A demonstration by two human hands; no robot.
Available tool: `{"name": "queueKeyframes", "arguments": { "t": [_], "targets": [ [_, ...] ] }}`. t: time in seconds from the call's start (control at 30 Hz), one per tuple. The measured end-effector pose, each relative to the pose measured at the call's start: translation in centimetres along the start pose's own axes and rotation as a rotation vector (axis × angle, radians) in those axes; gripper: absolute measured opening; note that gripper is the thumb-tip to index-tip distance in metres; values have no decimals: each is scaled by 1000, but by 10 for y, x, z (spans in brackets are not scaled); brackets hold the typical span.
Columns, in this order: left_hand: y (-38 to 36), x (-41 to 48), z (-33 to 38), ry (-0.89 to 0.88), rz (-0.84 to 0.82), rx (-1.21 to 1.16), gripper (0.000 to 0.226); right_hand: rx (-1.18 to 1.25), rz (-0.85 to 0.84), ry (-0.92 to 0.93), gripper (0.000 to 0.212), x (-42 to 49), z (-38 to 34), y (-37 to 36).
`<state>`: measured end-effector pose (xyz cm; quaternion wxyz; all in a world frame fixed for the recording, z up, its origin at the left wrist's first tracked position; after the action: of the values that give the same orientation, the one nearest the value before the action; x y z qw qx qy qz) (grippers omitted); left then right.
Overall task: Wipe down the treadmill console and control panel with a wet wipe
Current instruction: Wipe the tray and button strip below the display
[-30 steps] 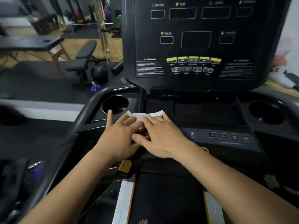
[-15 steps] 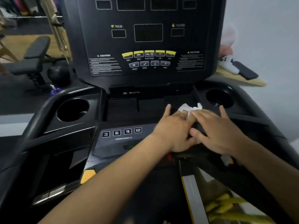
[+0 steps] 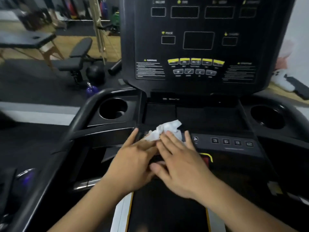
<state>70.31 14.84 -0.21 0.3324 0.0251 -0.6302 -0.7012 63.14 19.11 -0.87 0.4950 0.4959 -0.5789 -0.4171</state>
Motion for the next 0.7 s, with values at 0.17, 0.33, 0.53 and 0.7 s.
{"name": "queueKeyframes", "arguments": {
  "t": [0.17,0.33,0.53,0.7],
  "targets": [
    [28,-75,-38,149,174,-57,26,4,23,246,80,-6,-68,-35],
    [28,-53,-56,390,244,-149,26,-80,32,228,73,25,-40,-21],
    [24,-30,-52,490,216,-51,17,-147,36,200,75,16,-30,-23],
    [41,-59,-50,334,287,156,18,-155,68,296,71,-14,-47,-29]
  ]
}}
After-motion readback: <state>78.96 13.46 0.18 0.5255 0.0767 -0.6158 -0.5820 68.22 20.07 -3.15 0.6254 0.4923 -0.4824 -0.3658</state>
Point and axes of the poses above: each hand's wrist, its own x-axis towards the middle knuckle, its own y-axis out of the back of the hand, z = x × y, the point moved 9 cm from there along x, towards the middle knuckle, and after that the axes turned 14 degrees about z, right-handed, at the moved point
